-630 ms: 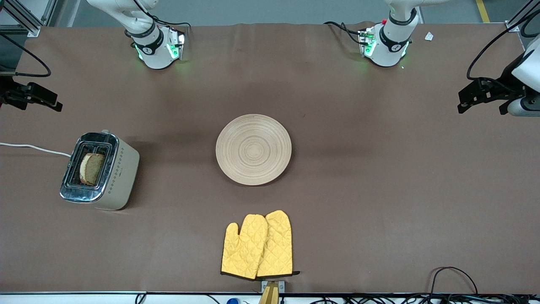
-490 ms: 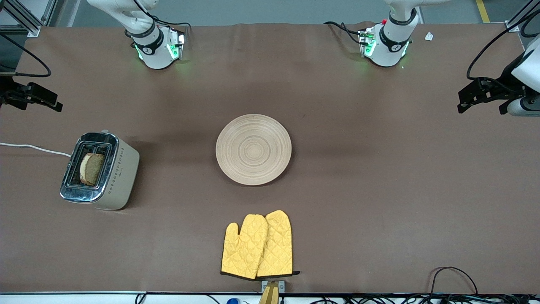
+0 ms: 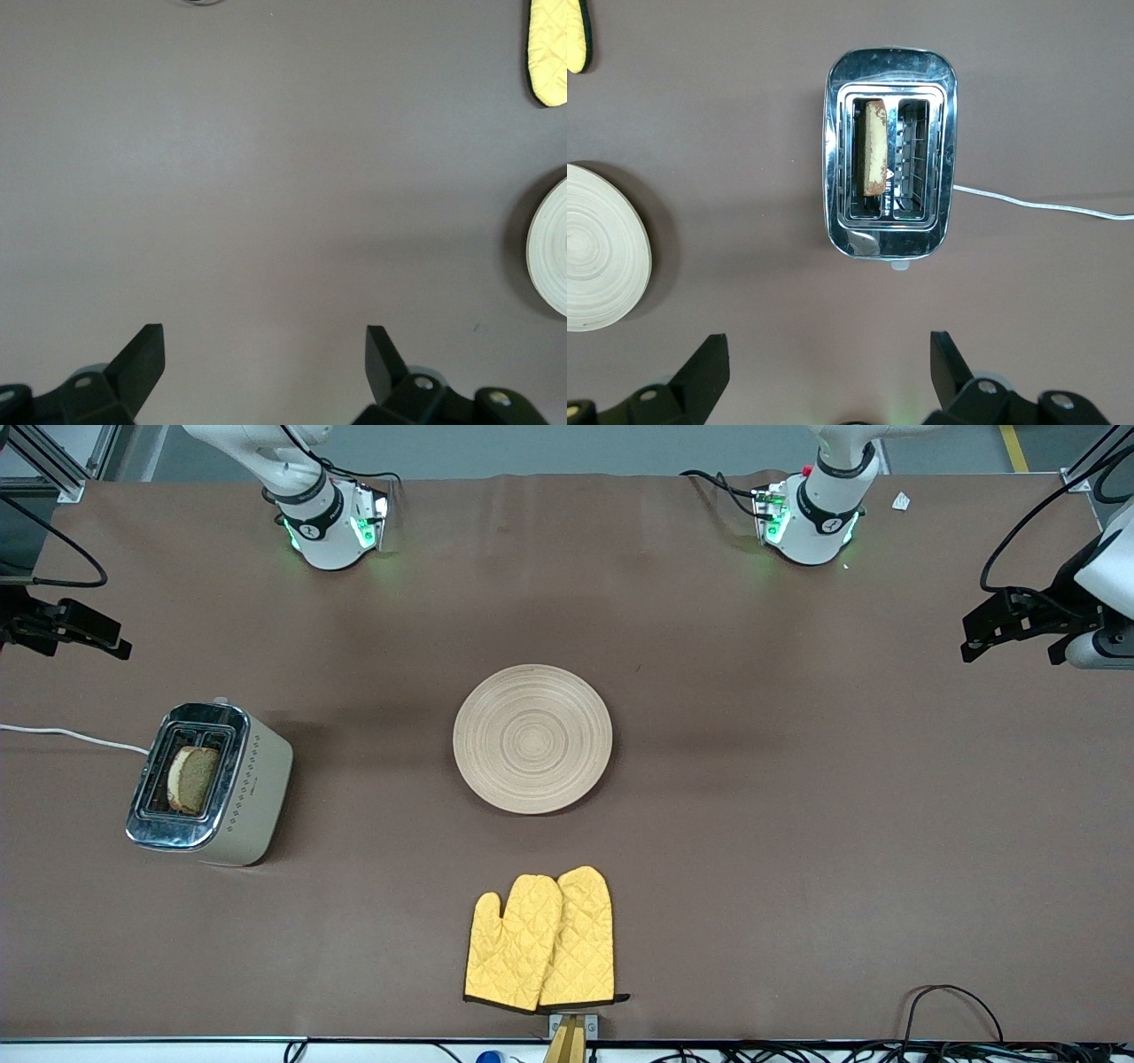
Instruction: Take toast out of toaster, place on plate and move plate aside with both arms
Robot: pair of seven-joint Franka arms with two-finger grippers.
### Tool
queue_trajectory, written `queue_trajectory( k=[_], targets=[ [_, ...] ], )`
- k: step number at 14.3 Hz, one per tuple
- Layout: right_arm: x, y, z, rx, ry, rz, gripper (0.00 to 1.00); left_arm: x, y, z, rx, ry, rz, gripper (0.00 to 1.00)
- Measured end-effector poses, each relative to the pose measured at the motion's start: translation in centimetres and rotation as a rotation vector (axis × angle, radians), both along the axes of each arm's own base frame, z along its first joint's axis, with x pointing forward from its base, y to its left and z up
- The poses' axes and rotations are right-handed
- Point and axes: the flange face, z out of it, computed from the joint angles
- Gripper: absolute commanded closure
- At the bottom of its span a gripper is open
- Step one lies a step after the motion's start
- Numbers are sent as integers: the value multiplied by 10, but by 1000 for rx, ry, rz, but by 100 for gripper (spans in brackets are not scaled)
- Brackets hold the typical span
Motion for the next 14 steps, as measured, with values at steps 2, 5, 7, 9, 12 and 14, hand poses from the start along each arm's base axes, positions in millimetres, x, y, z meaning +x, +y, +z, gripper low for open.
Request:
queue_trajectory(
  k=[2,5,7,9,12,14],
  targets=[
    [3,-1,-13,0,2,-2,0,0,0,0,0,0,0,0],
    [10,-2,-49,2,35,-4,0,0,1,0,0,0,2,0],
    [18,-2,-80,2,41,-3,0,0,2,0,0,0,4,0],
    [23,-2,-110,0,33,-5,0,0,4,0,0,0,7,0],
    [29,-3,-144,-3,8,-8,0,0,5,0,0,0,10,0],
    [37,-6,-161,-6,-9,-12,0,0,5,0,0,0,10,0]
  ],
)
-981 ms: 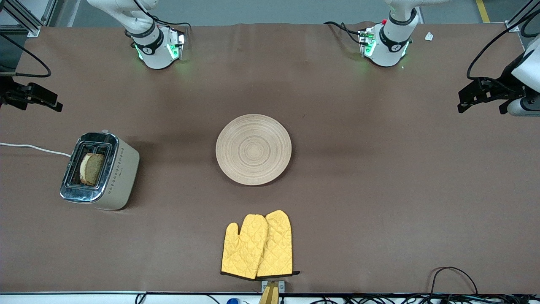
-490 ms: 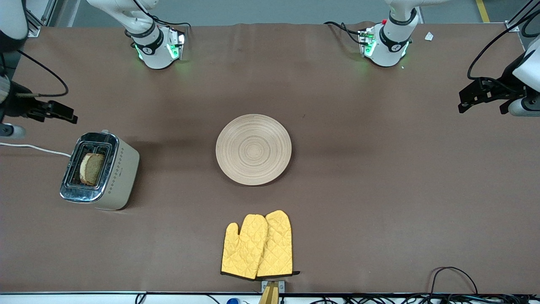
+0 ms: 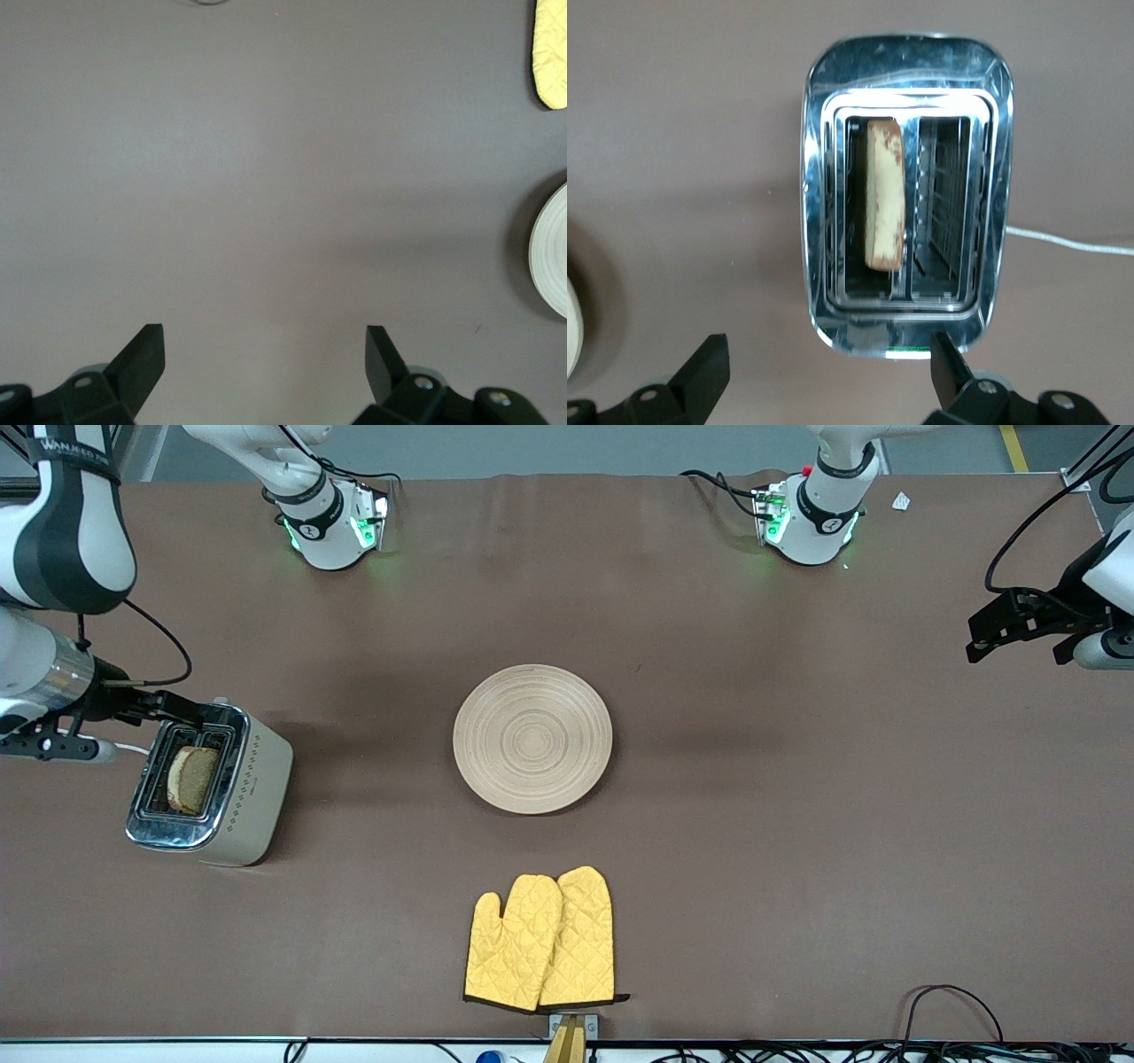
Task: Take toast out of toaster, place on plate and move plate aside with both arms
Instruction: 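Reach the right gripper down over the toast in the toaster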
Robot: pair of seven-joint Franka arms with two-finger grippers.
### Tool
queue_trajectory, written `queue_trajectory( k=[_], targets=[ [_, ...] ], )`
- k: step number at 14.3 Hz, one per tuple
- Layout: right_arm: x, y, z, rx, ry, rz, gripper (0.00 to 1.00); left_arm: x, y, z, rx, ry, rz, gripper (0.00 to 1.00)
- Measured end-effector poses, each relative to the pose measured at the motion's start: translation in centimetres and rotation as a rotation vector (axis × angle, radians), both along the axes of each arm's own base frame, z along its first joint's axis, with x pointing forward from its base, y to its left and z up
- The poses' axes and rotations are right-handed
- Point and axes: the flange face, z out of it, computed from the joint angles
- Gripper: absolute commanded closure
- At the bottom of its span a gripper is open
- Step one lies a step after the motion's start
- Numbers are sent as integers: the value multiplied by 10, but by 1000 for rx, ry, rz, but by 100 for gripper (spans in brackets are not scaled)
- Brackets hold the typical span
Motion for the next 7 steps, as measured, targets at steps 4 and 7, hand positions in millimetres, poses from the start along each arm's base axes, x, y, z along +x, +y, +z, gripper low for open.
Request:
queue_trajectory(
  k=[4,7],
  targets=[
    [18,-17,-43,-6,-22,-21,0,0,0,0,0,0,0,0],
    [29,-29,-73,-10,-37,-13,63,0,0,1,0,-2,0,0]
  ],
)
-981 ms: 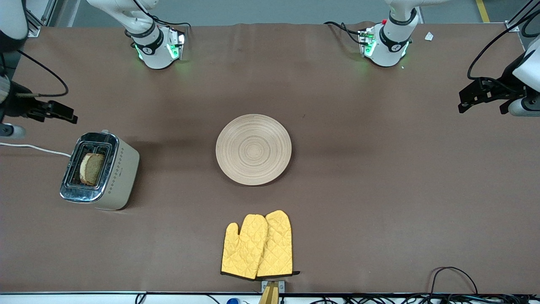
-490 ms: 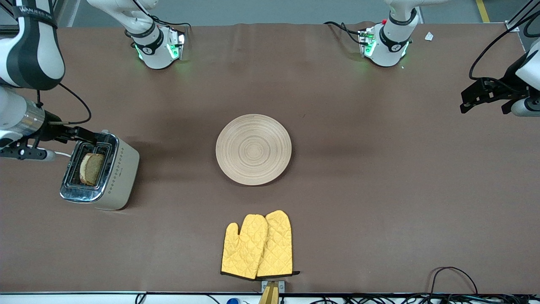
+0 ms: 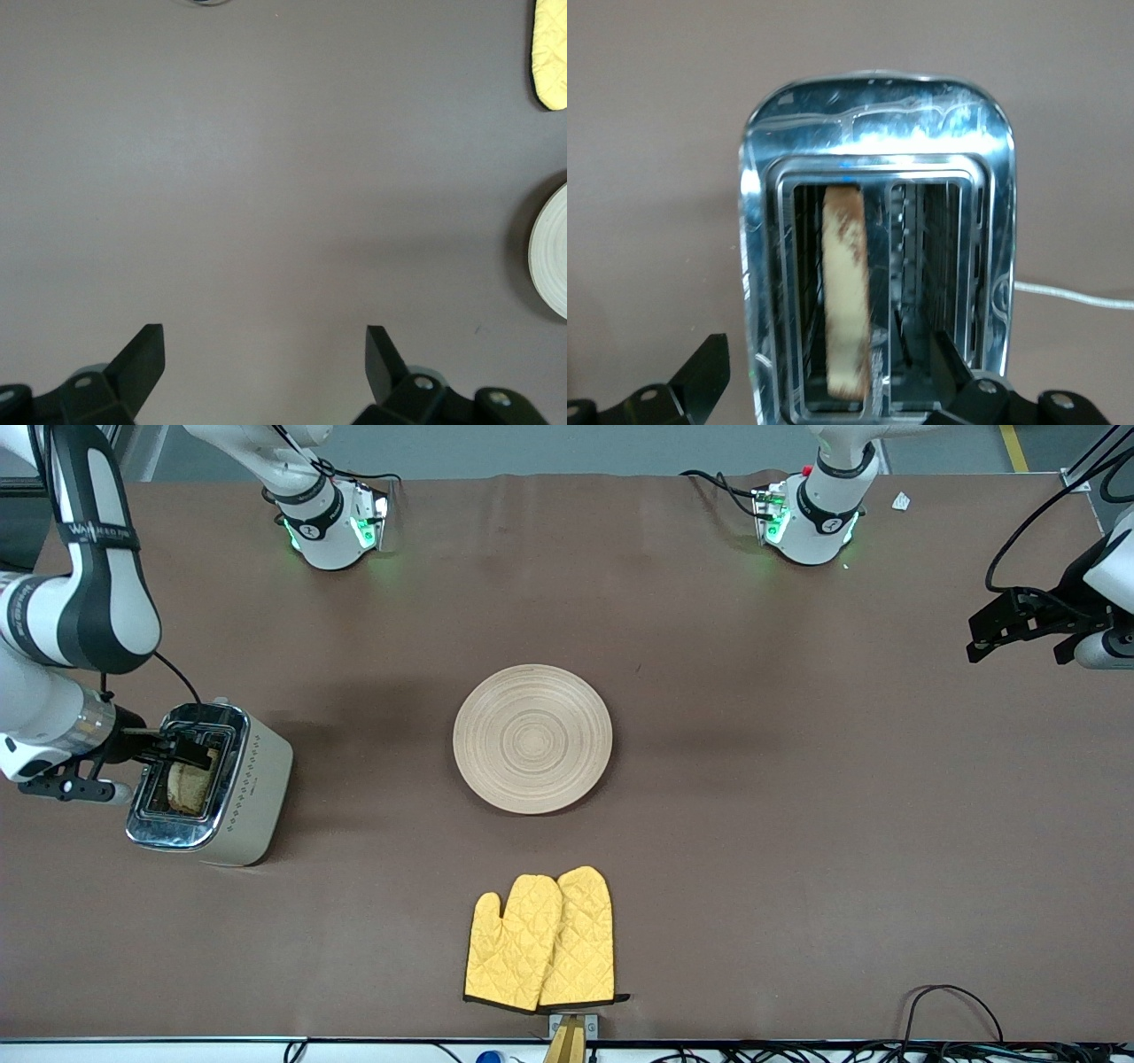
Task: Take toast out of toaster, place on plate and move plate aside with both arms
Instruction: 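Reach the right gripper down over the toast in the toaster, then grasp the toast with the right gripper and lift it out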
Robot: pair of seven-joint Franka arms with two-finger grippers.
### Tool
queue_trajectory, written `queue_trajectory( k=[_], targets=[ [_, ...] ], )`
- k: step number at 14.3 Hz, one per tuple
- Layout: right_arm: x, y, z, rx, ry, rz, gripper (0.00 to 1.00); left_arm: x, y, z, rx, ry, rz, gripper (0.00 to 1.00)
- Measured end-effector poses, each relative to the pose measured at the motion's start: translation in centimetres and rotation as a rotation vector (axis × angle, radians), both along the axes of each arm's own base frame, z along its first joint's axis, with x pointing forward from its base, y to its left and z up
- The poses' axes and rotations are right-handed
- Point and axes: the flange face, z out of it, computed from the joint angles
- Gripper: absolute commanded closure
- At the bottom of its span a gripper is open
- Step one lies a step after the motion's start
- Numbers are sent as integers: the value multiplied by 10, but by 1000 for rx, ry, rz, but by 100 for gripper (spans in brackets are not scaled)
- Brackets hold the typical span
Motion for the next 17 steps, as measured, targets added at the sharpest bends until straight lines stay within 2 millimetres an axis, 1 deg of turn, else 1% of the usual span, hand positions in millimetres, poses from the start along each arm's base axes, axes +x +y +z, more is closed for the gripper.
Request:
queue_trajectory(
  k=[1,2,8,11,12,13,14,17],
  targets=[
    [2,-3,-6,0,-2,12,88,0,0,0,0,0,0,0],
    [3,-4,-10,0,0,21,99,0,0,0,0,0,0,0],
    [5,-4,-11,-2,-11,30,99,0,0,0,0,0,0,0],
    [11,-6,2,-5,-36,56,99,0,0,0,0,0,0,0],
    [11,-7,11,-6,-42,66,99,0,0,0,0,0,0,0],
    [10,-8,24,-6,-45,74,99,0,0,0,0,0,0,0],
    [8,-7,42,-5,-48,77,99,0,0,0,0,0,0,0],
    [-2,1,114,1,-46,93,98,0,0,0,0,0,0,0]
  ],
)
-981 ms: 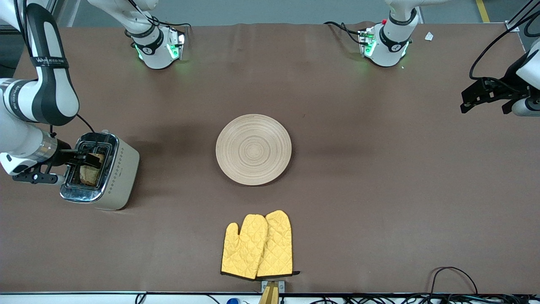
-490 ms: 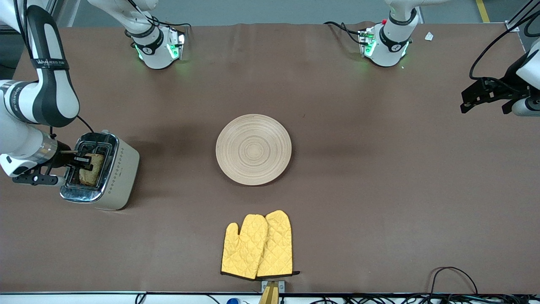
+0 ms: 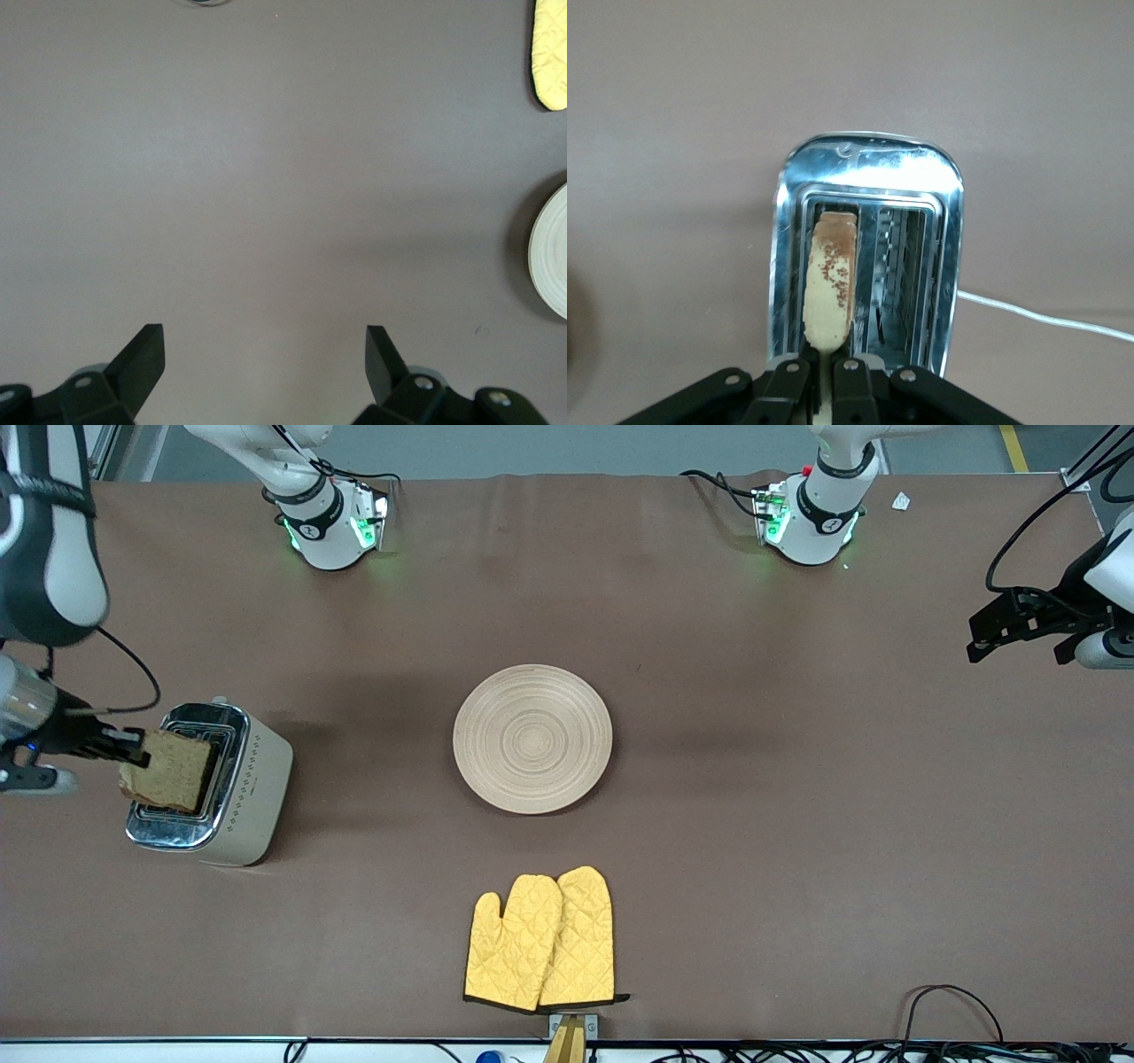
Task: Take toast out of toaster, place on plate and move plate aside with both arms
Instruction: 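Grasp the toast with the right gripper and lift it out, then carry the toast with the right gripper onto the wooden plate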
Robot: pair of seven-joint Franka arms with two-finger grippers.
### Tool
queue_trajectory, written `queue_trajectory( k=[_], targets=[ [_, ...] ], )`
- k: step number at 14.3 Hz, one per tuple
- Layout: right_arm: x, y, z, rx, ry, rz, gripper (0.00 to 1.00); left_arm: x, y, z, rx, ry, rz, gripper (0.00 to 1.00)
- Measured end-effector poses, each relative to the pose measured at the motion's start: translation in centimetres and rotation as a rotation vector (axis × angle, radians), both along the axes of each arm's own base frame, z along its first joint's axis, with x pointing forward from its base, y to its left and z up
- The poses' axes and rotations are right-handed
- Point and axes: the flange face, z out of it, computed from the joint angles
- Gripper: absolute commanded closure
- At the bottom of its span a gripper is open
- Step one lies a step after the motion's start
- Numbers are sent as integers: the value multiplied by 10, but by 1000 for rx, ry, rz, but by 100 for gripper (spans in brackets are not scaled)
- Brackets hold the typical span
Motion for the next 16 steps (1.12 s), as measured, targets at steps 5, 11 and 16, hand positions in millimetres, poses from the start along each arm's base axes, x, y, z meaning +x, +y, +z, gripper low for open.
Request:
queue_trajectory(
  k=[5,11,16],
  targets=[
    [-9,69,82,4,32,66,100,0,0,0,0,0,0,0],
    [2,148,15,350,130,-52,100,0,0,0,0,-1,0,0],
    [-2,217,-94,704,178,-239,100,0,0,1,0,-1,0,0]
  ],
)
